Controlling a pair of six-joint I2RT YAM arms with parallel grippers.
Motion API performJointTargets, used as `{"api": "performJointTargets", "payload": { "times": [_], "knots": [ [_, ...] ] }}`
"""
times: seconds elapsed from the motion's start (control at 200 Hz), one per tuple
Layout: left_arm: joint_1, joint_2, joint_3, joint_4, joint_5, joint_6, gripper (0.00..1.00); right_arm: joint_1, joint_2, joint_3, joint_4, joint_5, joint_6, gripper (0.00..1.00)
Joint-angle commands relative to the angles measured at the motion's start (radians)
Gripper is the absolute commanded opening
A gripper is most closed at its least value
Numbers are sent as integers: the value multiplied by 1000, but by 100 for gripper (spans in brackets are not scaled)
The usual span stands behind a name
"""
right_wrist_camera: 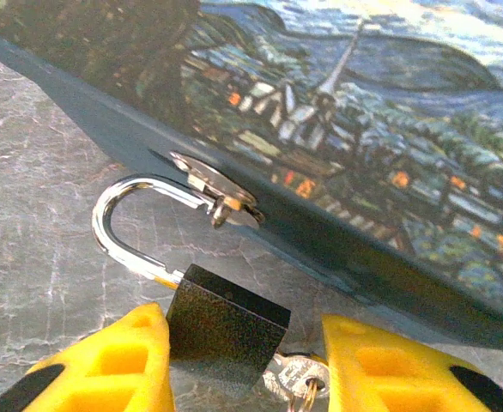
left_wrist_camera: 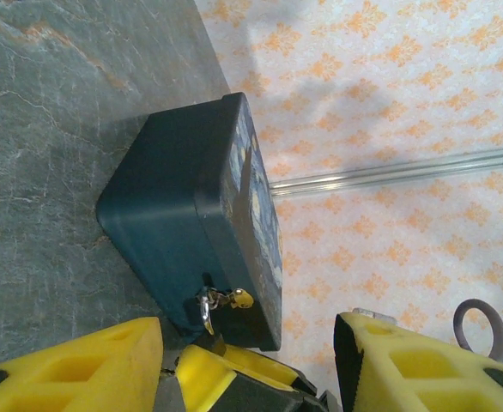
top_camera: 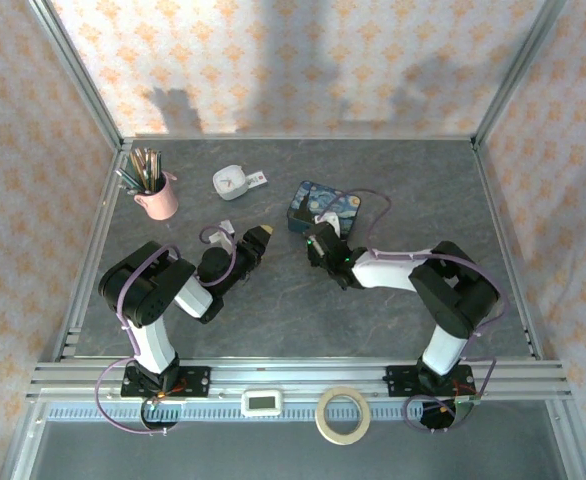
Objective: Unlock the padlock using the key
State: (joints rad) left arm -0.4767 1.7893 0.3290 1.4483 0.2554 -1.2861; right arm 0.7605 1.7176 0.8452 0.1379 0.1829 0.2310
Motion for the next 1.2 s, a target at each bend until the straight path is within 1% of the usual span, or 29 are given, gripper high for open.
{"api": "performJointTargets", "payload": {
  "times": [0.0,0.22,0.415,0.671,0.846,0.986,1.031,1.196],
  "knots": [
    [7,15,-13,68,19,-4,53,-9,10,45,49,-1,-33,24],
    [-3,48,19,62,40,-12,51,-15,49,81,19,-19,-36,23],
    [-13,73,41,83,38,-30,50,-20,68,110,28,-104,-23,23],
    [-11,32,21,37,24,-4,50,-21,-15,49,78,-274,-44,23],
    [25,-4,-5,24,18,12,51,-21,-80,2,16,-343,-7,23],
    [67,-76,-20,-41,14,60,51,-14,-128,-65,-37,-393,69,23],
    [77,-106,-20,-107,9,82,51,-5,-142,-83,-50,-405,90,23],
    [116,-220,-13,-262,-24,158,52,54,-149,-114,-103,-398,153,23]
  ]
}}
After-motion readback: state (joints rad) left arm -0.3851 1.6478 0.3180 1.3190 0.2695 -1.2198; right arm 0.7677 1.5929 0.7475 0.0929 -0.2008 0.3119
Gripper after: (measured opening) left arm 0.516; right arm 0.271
